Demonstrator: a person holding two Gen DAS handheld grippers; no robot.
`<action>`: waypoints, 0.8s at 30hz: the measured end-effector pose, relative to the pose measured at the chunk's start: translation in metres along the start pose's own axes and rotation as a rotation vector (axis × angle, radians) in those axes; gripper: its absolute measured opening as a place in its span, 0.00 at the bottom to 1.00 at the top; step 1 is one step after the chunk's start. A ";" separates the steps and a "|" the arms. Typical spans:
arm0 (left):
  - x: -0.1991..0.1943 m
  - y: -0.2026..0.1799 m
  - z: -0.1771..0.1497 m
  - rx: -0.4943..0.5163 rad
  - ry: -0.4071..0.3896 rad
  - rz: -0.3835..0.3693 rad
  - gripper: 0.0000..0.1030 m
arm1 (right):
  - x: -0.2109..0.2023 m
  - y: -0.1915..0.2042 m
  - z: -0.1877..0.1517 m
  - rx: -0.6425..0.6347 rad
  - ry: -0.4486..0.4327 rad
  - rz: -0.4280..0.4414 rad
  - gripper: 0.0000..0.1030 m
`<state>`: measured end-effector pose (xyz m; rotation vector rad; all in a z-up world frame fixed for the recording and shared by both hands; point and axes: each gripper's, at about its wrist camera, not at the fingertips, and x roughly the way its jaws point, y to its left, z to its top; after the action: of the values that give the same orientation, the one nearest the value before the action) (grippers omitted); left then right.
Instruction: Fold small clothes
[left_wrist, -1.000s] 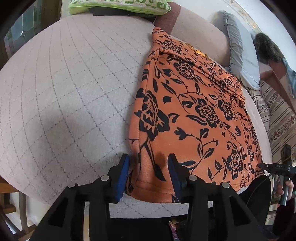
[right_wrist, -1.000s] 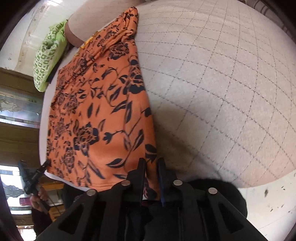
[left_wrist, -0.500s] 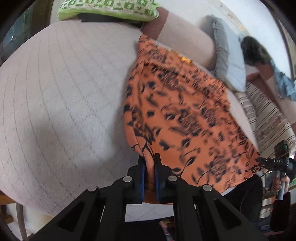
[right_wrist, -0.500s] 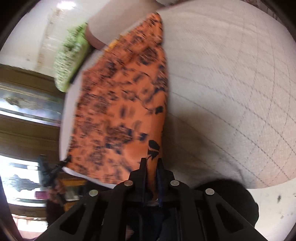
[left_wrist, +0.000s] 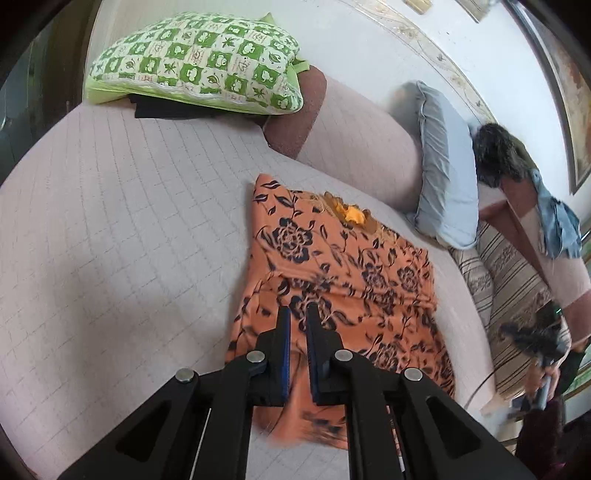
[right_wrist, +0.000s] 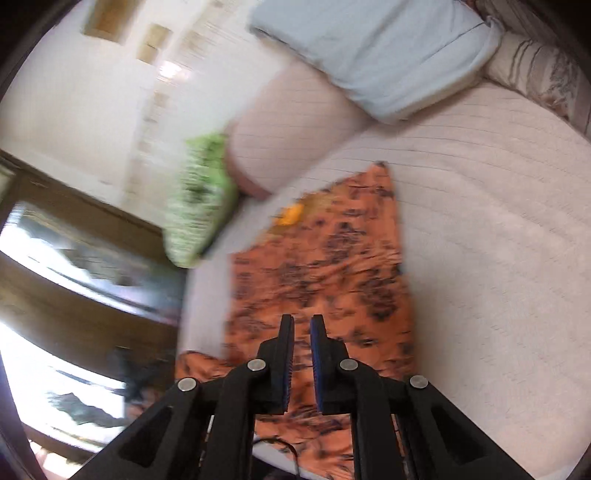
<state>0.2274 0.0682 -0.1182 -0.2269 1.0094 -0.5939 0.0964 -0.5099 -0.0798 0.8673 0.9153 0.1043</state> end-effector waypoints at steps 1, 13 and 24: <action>0.000 -0.002 0.000 0.010 -0.005 0.002 0.07 | 0.004 -0.003 0.001 0.010 0.027 -0.020 0.13; -0.023 0.032 -0.082 0.015 0.050 0.087 0.47 | 0.023 -0.055 -0.124 0.104 0.235 -0.165 0.64; -0.039 0.042 -0.147 -0.001 0.040 0.081 0.60 | 0.051 -0.103 -0.180 0.199 0.246 -0.114 0.64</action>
<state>0.1029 0.1377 -0.1856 -0.1751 1.0528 -0.5259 -0.0303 -0.4465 -0.2396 0.9984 1.2187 0.0219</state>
